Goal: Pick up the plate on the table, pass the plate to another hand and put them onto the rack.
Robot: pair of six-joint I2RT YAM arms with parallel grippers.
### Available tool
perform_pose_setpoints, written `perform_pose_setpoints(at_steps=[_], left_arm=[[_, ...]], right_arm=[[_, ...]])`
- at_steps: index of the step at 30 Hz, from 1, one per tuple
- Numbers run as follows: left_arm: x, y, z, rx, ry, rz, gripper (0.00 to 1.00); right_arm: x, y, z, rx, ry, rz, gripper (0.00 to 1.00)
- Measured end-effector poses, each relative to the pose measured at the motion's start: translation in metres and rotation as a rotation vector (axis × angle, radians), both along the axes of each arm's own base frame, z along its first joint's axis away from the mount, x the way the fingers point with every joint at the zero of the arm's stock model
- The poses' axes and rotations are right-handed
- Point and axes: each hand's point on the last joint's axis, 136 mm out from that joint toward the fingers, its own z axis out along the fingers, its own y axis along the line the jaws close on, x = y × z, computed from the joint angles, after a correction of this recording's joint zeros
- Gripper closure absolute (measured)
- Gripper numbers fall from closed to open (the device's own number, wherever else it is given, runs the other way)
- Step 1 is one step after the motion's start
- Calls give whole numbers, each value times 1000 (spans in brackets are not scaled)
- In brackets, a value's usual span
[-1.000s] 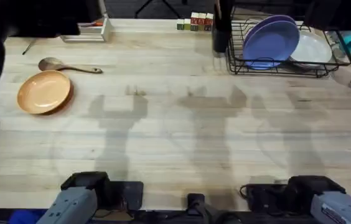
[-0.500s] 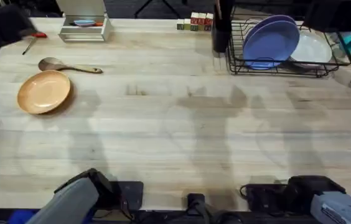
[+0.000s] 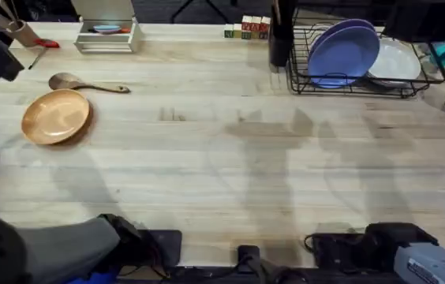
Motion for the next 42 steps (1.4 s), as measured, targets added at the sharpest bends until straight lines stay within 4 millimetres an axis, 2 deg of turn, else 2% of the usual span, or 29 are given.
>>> perform_pose_setpoints(at_steps=[4,5,17,31,33,35,38,40,42], left_arm=[[-2,21,-25,-31,30,41,8],[-4,33,-42,-57,53,64,8],[6,60,-117,-140,127,88,8],[10,65,-167,-200,180,88,4],[11,66,-168,-202,177,90,2],[12,68,-168,-201,174,91,28],[14,68,-169,-207,167,89,133],[14,68,-169,-208,164,88,238],[15,68,-169,-211,160,90,412]], right_arm=[[0,0,0,0,2,0,6],[0,0,0,0,2,0,6],[0,0,0,0,2,0,6],[-2,0,-4,0,17,0,6],[-2,0,-4,0,17,0,6],[-2,0,-4,0,18,0,6],[-2,0,-4,0,18,0,6],[-2,0,-4,0,18,0,6],[-2,0,-4,0,18,0,6]])
